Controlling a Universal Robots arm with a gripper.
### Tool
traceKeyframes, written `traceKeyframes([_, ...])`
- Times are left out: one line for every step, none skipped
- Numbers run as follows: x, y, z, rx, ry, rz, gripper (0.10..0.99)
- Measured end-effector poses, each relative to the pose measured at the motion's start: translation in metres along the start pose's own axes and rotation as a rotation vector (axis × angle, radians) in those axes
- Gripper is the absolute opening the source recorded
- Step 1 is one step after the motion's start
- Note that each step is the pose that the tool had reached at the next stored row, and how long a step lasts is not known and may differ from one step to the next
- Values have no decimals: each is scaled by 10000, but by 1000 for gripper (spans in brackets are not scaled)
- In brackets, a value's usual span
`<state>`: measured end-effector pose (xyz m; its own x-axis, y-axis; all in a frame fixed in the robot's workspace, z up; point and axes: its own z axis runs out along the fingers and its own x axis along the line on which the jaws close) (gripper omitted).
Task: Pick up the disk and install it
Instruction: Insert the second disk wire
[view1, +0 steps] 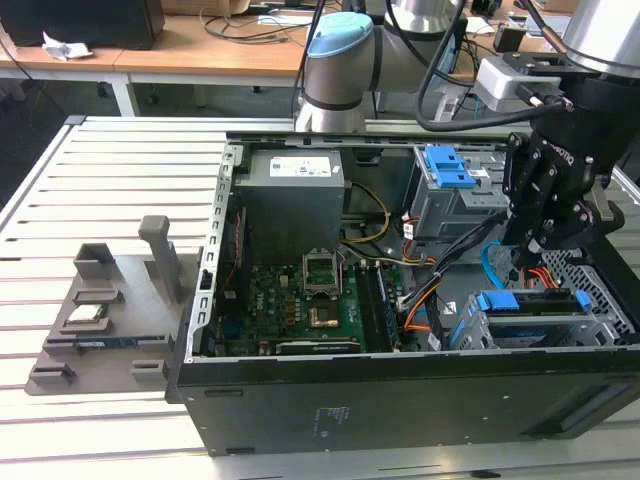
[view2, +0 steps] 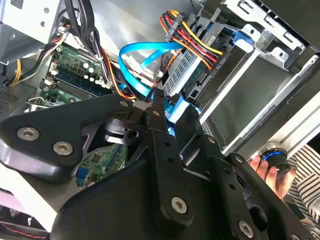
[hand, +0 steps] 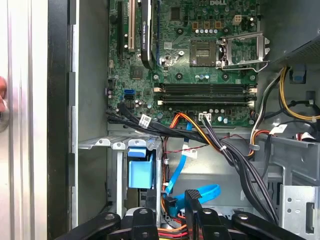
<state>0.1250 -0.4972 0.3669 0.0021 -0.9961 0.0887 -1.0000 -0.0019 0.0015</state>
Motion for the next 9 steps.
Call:
traceKeyframes([0,0,0,1,0,0,361])
traceKeyframes([0,0,0,1,0,-1,361])
traceKeyframes([0,0,1,1,-1,-1,361])
traceKeyframes([0,1,1,1,-1,0,345])
traceKeyframes([0,0,1,1,-2,0,345])
traceKeyframes([1,1,1,1,-1,0,345])
traceKeyframes([1,0,1,1,-1,0,278])
traceKeyframes([1,0,1,1,-1,0,161])
traceKeyframes([1,1,1,1,-2,0,161])
